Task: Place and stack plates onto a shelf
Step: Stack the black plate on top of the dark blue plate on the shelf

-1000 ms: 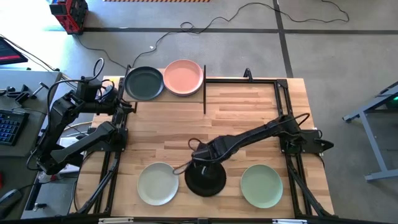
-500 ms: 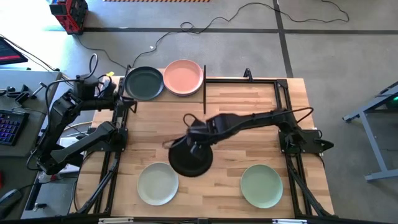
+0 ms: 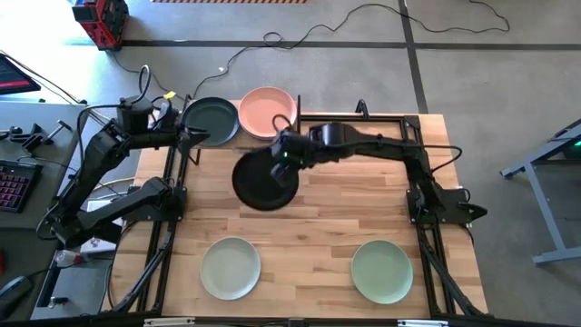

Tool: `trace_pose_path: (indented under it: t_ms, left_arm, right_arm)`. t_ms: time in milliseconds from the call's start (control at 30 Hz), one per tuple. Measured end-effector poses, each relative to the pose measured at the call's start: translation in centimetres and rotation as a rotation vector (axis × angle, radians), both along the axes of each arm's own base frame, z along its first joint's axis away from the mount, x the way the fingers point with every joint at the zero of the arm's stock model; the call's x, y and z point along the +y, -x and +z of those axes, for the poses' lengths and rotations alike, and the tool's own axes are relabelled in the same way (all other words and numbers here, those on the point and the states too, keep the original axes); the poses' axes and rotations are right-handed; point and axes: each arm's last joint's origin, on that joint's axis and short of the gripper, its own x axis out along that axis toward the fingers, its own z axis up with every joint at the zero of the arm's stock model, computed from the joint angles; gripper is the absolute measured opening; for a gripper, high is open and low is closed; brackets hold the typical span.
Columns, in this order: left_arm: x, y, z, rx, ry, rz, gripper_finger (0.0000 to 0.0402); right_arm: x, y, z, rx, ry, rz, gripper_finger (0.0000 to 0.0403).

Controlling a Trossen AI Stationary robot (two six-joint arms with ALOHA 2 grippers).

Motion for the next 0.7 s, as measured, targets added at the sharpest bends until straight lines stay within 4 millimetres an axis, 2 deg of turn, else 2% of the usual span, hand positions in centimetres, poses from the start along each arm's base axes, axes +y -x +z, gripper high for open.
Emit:
trace_pose_path:
  t_ms: [167, 700]
  left_arm:
    - [0.9, -1.2, 0.1, -0.02, 0.006, -0.026, 0.0131]
    - [3.1, -5.8, -1.3, 0.037, 0.066, -0.149, 0.0131]
  right_arm:
    - [-2.1, 0.2, 0.3, -0.004, 0.014, -0.022, 0.0]
    - [-5.9, 0.6, 0.4, -0.023, 0.018, -0.106, 0.0]
